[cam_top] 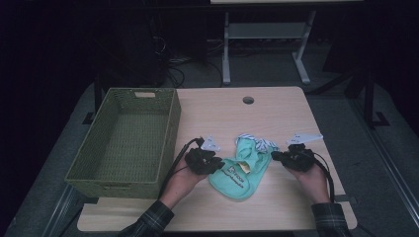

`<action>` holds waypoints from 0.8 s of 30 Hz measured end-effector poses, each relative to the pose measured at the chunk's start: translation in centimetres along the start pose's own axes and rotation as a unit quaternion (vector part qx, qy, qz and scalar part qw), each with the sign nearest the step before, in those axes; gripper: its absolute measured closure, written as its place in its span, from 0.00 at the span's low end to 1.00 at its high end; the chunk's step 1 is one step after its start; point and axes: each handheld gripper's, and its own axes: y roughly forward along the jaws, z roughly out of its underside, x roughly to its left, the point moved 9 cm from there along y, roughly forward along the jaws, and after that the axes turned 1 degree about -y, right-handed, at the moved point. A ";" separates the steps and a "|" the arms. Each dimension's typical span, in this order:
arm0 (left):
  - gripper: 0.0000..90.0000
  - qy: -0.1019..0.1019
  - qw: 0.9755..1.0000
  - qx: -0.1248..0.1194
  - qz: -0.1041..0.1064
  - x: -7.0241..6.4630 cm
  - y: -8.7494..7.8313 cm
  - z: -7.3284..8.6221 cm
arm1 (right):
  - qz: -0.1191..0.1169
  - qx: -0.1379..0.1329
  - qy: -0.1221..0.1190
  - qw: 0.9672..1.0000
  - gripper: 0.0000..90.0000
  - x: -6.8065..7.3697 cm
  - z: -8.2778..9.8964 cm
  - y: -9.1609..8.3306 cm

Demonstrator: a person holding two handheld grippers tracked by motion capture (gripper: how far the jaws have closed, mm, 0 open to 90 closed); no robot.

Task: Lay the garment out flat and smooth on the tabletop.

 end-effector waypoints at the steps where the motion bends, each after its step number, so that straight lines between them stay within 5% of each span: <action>1: 0.89 -0.001 1.000 -0.001 -0.001 0.4 0.1 -0.3 | -0.004 0.003 -0.003 1.000 0.97 0.4 0.1 0.0; 9: 0.98 -0.006 1.000 0.001 0.003 2.3 2.3 -1.9 | -0.041 0.008 -0.021 0.999 0.99 3.5 1.0 0.4; 13: 0.98 -0.006 1.000 0.011 0.018 1.7 3.9 -1.9 | -0.056 0.010 -0.030 0.998 0.99 5.1 1.2 0.8; 18: 0.97 0.019 0.998 0.041 0.035 0.1 5.2 -0.9 | -0.070 0.036 -0.041 0.996 0.99 6.3 2.1 2.0; 24: 0.91 0.023 0.998 0.055 0.035 -0.1 6.1 -0.5 | -0.066 0.056 -0.054 0.995 0.99 6.5 2.7 2.8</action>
